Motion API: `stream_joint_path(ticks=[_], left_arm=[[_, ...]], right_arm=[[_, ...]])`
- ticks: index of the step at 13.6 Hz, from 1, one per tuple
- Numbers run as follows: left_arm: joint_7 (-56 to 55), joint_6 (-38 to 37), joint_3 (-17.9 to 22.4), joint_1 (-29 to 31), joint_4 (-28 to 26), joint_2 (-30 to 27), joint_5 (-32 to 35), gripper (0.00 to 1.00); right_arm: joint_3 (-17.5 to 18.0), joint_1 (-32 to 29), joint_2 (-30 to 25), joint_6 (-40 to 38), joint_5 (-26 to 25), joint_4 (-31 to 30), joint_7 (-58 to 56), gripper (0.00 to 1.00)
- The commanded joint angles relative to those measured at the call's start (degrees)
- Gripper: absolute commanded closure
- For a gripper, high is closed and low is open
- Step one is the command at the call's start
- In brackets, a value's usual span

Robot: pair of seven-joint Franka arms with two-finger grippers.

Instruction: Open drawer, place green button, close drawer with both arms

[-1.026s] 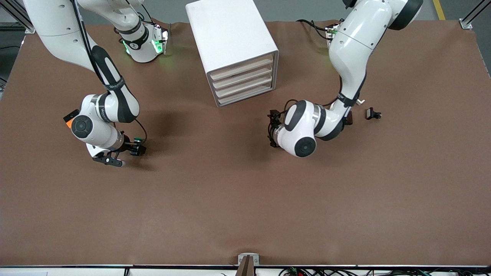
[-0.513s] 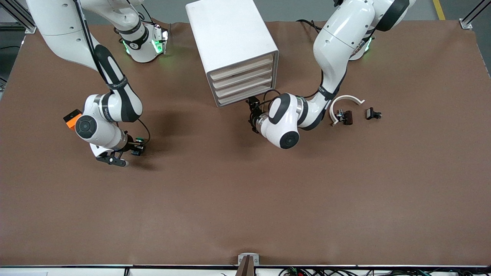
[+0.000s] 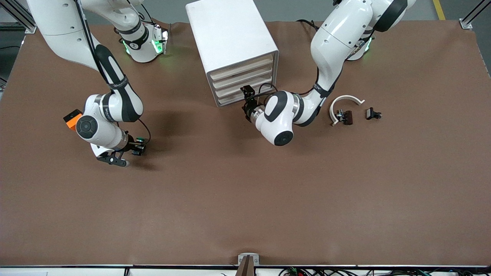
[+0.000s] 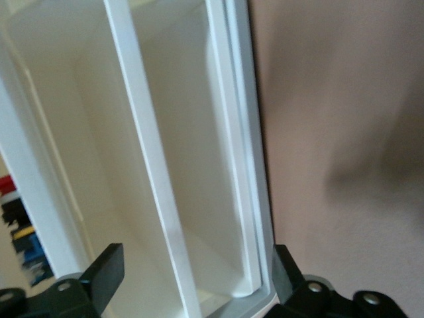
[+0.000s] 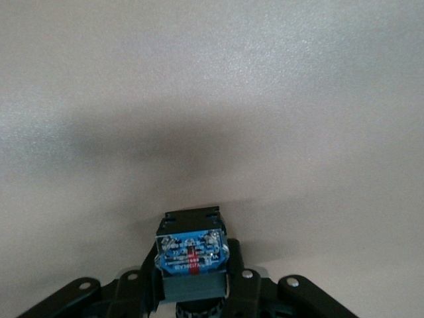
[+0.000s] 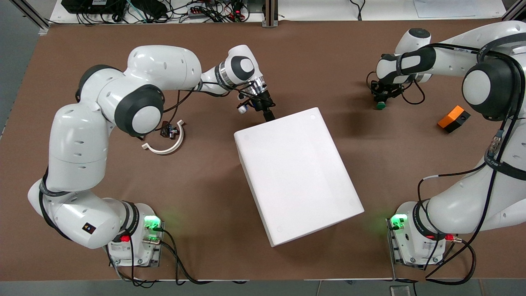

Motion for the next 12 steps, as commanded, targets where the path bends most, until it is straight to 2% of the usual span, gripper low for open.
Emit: stream_joint_path(ticks=[1,2,4,8,9,10,12], left_arm=[[-0.10,-1.27,-1.11,0.11,0.76,0.99,-2.27,0.05],[-0.10,-2.06,-1.38,0.20,0.85,1.43,-2.27,0.07],[-0.19,-2.94,-1.90,-0.06,0.76,1.78,-2.36,0.17],[-0.81,-5.75,-2.08,-0.24,0.68,2.49,-2.45,0.42],[-0.89,-5.76,-2.08,-0.33,0.59,2.58,-2.80,0.46],[-1.85,-5.84,-2.08,-0.50,0.59,2.66,-3.32,0.49],[-3.79,-6.19,-2.08,-0.41,0.67,3.10,-3.50,0.58]], right_arm=[[-0.24,0.88,-0.38,-0.78,0.70,0.33,0.98,0.77],[-0.24,1.05,-0.38,-0.78,0.70,0.42,1.50,0.77],[-0.16,1.14,-0.38,-0.78,0.70,0.51,2.12,0.77],[-0.16,1.32,-0.73,-0.78,0.70,0.77,2.30,0.76],[-0.24,1.32,-1.08,-1.04,0.70,1.12,2.12,0.76],[-0.24,1.32,-1.69,-3.91,0.70,2.08,2.21,0.76],[-0.24,1.32,-2.48,-15.74,0.70,8.03,3.78,0.76]])
